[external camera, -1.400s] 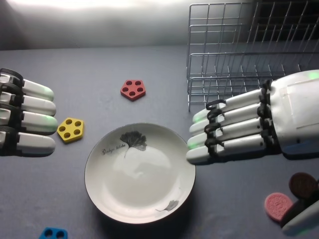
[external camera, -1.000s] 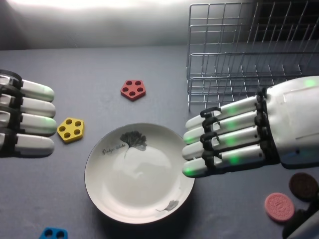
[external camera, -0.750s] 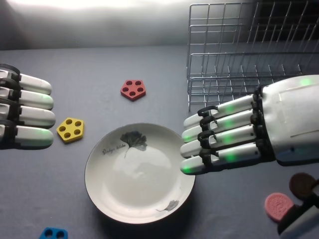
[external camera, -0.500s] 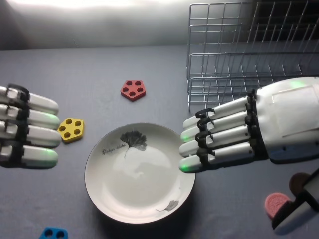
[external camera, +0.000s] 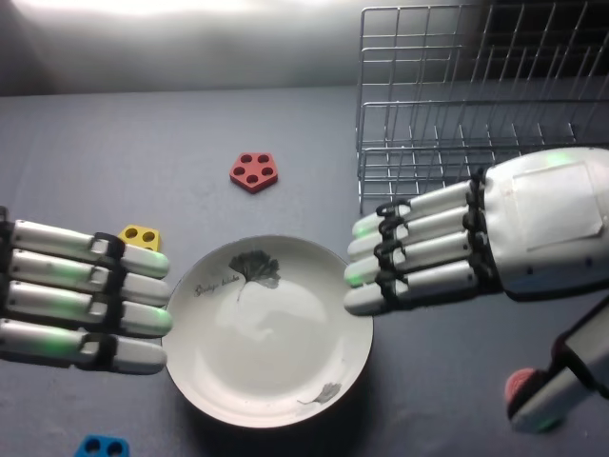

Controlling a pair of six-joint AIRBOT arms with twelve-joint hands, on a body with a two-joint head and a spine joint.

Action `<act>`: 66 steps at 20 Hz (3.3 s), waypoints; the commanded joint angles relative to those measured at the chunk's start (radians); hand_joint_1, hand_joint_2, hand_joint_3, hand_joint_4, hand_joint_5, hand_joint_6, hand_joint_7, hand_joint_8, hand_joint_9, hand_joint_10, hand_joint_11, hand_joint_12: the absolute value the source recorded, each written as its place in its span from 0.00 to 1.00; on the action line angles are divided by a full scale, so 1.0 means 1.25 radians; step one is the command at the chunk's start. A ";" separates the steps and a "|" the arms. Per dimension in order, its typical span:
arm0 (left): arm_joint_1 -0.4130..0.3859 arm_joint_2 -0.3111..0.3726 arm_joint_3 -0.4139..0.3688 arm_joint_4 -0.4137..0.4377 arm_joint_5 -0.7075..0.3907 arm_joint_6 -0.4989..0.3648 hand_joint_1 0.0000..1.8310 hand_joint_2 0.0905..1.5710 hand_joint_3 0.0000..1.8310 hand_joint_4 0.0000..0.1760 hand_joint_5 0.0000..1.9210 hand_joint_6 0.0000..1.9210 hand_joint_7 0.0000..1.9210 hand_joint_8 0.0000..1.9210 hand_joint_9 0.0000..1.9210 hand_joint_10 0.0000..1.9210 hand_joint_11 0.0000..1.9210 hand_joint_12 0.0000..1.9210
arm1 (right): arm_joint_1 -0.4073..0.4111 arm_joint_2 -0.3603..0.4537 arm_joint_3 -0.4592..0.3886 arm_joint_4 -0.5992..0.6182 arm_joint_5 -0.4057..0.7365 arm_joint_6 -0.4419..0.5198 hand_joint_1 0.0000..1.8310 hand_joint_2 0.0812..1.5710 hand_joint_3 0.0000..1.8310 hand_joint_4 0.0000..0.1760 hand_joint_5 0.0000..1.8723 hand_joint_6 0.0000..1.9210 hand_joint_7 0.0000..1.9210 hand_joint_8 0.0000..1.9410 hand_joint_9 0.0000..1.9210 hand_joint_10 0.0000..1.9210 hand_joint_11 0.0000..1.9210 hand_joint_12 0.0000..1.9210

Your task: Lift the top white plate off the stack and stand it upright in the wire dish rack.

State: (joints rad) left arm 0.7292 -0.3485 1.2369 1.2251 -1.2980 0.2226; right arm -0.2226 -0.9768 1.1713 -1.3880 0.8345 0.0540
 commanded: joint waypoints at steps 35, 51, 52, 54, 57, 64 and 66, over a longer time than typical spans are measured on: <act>-0.008 -0.218 0.079 -0.010 0.159 0.130 0.06 0.51 0.00 0.00 0.00 0.00 0.00 0.00 0.00 0.00 0.01 0.01 | 0.000 0.045 0.027 0.081 0.074 0.049 0.05 0.61 0.00 0.00 0.00 0.00 0.00 0.00 0.01 0.00 0.02 0.01; 0.001 -0.250 0.169 0.028 0.160 0.082 0.07 0.51 0.00 0.00 0.00 0.00 0.00 0.00 0.00 0.00 0.00 0.00 | -0.004 0.047 0.038 0.076 0.131 0.053 0.03 0.62 0.00 0.00 0.00 0.00 0.01 0.00 0.01 0.00 0.03 0.02; 0.004 -0.251 0.170 0.029 0.161 0.082 0.07 0.51 0.00 0.00 0.00 0.00 0.00 0.00 0.00 0.00 0.00 0.00 | -0.005 0.047 0.036 0.085 0.134 0.043 0.02 0.62 0.00 0.00 0.00 0.00 0.01 0.00 0.01 0.00 0.03 0.02; 0.009 -0.253 0.173 0.029 0.165 0.082 0.06 0.50 0.00 0.00 0.00 0.00 0.01 0.00 0.01 0.00 0.01 0.01 | -0.005 0.047 0.031 0.086 0.134 0.022 0.03 0.61 0.00 0.00 0.00 0.00 0.01 0.00 0.02 0.00 0.03 0.02; 0.017 -0.256 0.172 0.031 0.167 0.083 0.08 0.51 0.00 0.00 0.00 0.00 0.00 0.00 0.00 0.00 0.01 0.00 | -0.005 0.047 0.030 0.091 0.133 0.019 0.05 0.61 0.00 0.00 0.00 0.00 0.01 0.00 0.02 0.00 0.03 0.02; 0.032 -0.265 0.183 0.035 0.163 0.083 0.06 0.51 0.00 0.00 0.00 0.00 0.00 0.00 0.00 0.00 0.01 0.00 | -0.005 0.046 0.030 0.092 0.132 0.006 0.05 0.62 0.00 0.00 0.00 0.00 0.01 0.00 0.02 0.00 0.03 0.02; 0.033 -0.268 0.186 0.035 0.162 0.083 0.06 0.51 0.00 0.00 0.00 0.00 0.00 0.00 0.00 0.00 0.00 0.00 | -0.004 0.045 0.030 0.092 0.132 0.006 0.05 0.62 0.00 0.00 0.00 0.00 0.01 0.00 0.02 0.00 0.04 0.02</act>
State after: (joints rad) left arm 0.7780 -0.6777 1.4708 1.2980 -1.0492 0.3233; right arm -0.2352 -0.9302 1.2110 -1.3506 0.9405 0.0643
